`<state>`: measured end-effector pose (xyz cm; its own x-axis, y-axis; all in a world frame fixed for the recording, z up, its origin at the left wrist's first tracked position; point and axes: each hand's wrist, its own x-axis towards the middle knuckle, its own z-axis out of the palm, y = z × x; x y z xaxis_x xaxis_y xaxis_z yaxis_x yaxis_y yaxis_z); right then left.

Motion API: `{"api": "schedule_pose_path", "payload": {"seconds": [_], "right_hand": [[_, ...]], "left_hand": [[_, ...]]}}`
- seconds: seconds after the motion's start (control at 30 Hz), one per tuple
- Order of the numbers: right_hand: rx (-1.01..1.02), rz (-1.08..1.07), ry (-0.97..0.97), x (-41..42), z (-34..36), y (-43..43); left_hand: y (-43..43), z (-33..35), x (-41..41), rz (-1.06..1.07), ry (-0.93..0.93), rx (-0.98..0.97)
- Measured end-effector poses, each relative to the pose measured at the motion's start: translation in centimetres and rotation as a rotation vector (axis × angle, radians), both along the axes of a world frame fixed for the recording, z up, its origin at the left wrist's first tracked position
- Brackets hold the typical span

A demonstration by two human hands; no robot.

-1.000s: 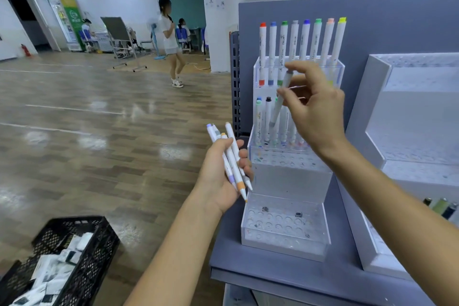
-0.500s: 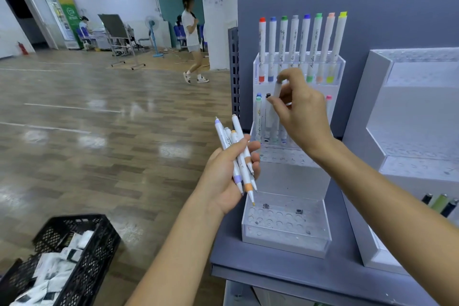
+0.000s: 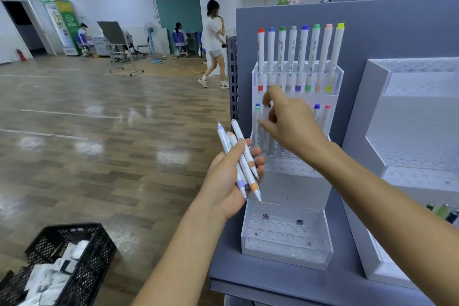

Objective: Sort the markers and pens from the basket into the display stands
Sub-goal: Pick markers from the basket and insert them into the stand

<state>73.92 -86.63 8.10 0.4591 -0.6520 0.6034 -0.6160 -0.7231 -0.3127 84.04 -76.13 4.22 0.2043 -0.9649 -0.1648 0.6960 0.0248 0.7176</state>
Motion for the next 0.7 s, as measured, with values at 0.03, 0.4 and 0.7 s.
{"api": "schedule_pose_path", "payload": {"seconds": [0.03, 0.4, 0.7], "right_hand": [[0.014, -0.003, 0.011, -0.1, -0.5, 0.1], [0.173, 0.067, -0.443, -1.9, -1.0, 2.0], [0.647, 0.399, -0.656, -2.5, 0.4, 3.9]], "left_hand": [[-0.1, 0.0, 0.0, 0.005, 0.004, -0.004], [0.1, -0.2, 0.0, -0.041, -0.097, -0.065], [0.3, 0.5, -1.0, -0.096, -0.261, -0.052]]}}
